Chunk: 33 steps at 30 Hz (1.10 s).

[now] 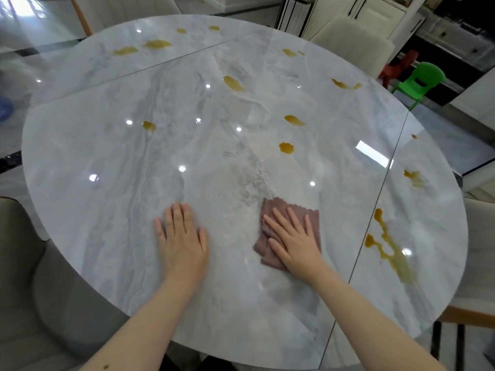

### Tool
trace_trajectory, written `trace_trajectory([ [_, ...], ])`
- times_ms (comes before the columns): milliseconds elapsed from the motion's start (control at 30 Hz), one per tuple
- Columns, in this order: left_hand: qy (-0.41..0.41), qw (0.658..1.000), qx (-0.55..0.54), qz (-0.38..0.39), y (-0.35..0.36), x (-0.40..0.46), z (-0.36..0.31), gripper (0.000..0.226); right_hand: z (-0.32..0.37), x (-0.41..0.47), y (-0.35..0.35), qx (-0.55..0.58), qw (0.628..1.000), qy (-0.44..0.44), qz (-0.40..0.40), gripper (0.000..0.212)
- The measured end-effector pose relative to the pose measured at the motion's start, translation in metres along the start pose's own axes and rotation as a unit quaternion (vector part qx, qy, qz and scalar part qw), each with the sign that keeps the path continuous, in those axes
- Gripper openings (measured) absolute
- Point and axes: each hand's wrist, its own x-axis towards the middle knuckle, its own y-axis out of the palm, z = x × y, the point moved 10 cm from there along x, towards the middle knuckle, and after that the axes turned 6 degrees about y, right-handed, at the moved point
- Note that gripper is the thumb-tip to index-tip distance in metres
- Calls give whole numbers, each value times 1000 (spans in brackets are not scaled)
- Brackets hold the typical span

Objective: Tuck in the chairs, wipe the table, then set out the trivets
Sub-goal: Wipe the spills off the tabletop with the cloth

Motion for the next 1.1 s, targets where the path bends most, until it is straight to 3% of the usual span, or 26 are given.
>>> trace_trajectory([
  [200, 35, 999, -19, 24, -3, 54, -49, 79, -46, 42, -18, 25, 987, 155, -25, 77],
  [300, 68, 997, -25, 38, 8, 92, -77, 88, -64, 61, -21, 38, 976, 212, -37, 74],
  [533, 85, 993, 35, 74, 29, 176, -104, 100, -102, 116, -32, 39, 969, 237, -51, 67],
  [700, 70, 995, 47, 48, 34, 212, -85, 84, -115, 171, -42, 49, 968, 241, -56, 66],
  [933, 66, 993, 96, 36, 37, 215, -81, 86, -83, 239, -48, 38, 984, 173, -29, 66],
  [1100, 89, 993, 70, 16, 34, 213, -83, 74, -44, 199, -41, 2, 1000, 11, -18, 69],
])
